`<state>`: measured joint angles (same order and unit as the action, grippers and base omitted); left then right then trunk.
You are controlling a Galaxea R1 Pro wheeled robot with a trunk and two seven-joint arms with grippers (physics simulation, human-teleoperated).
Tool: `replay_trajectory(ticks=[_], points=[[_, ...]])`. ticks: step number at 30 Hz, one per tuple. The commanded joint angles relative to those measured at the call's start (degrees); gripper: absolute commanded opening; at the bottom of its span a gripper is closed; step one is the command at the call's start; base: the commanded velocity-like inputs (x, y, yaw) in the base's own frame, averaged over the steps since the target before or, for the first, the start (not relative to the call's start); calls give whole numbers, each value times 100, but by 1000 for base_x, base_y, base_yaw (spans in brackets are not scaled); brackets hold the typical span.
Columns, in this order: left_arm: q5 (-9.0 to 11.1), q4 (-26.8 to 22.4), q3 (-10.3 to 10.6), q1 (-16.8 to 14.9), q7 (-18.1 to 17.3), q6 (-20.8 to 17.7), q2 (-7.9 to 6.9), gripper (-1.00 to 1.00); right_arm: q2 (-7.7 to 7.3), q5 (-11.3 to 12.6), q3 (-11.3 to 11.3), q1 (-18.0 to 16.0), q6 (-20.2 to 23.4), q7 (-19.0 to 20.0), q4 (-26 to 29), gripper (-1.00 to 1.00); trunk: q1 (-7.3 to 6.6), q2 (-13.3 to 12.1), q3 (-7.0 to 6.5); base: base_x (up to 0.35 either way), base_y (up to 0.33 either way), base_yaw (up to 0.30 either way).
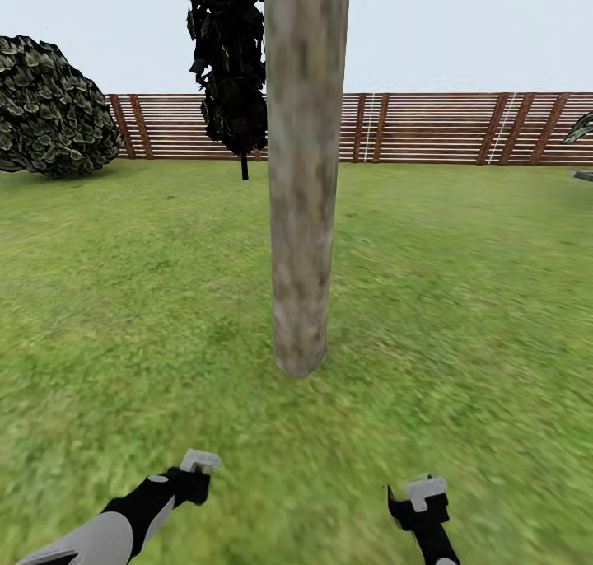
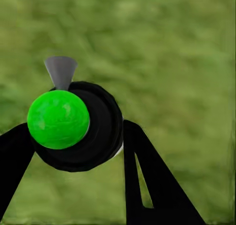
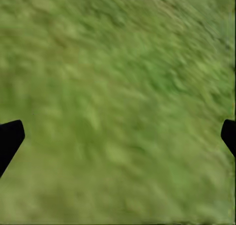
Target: In the garden, pick up the pesticide atomizer on the floor and spray pesticide onto both trees until each tree trunk is fully covered.
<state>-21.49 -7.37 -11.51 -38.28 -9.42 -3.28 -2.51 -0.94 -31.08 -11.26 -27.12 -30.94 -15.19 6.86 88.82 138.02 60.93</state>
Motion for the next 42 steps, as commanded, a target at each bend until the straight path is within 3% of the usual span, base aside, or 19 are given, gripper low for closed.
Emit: replay_trajectory(ticks=[1, 5, 7, 8, 10, 13, 15, 25, 33, 39, 42], points=[[47, 2, 6, -1, 11, -65, 2, -100, -32, 115, -25, 63, -207, -101, -7, 100, 0, 0, -1, 0, 0, 0], [134, 1, 24, 0, 6, -286, 18, -100, -131, 840, -83, 249, -543, -258, -17, 100, 0, 0, -1, 54, 0, 0], [143, -28, 20, -2, -6, -518, 22, -100, -161, 1059, -85, 271, -557, -262, -18, 100, 0, 0, -1, 269, 0, 0], [149, -57, 18, -3, -21, -784, 38, -100, -194, 1287, -86, 284, -563, -264, -16, 100, 0, 0, -1, 313, -5, 0], [151, -68, 18, -7, -23, -902, 55, -100, -202, 1472, -86, 289, -563, -265, -13, 100, 0, 0, -1, 320, -31, 0], [153, -78, 21, -30, -24, -1017, 77, -100, -183, 1939, -86, 294, -563, -262, -17, 100, 0, 0, -1, 301, -137, 0], [153, -82, 24, -45, -24, -1124, 81, -100, -175, 2084, -86, 294, -563, -249, -20, 100, 0, 0, -1, 255, -187, -5], [145, -298, 34, -96, -46, -1902, 162, -100, -161, 2193, -86, 295, -563, -239, -18, 100, 0, 0, -9, 50, -262, -243], [153, -698, 34, -100, -46, -2054, 152, -100, -158, 2194, -86, 295, -563, -239, -25, 100, 0, 0, -9, 96, -163, -265], [432, -1283, -17, -151, -47, -2086, 193, -100, -152, 2194, -86, 295, -563, -239, -42, 100, 0, 0, -9, 1, -1, -9], [484, -1382, 14, -268, -323, -2480, 187, -100, -152, 2194, -86, 295, -563, -239, -44, 100, 0, 0, -9, 0, 0, 0]])
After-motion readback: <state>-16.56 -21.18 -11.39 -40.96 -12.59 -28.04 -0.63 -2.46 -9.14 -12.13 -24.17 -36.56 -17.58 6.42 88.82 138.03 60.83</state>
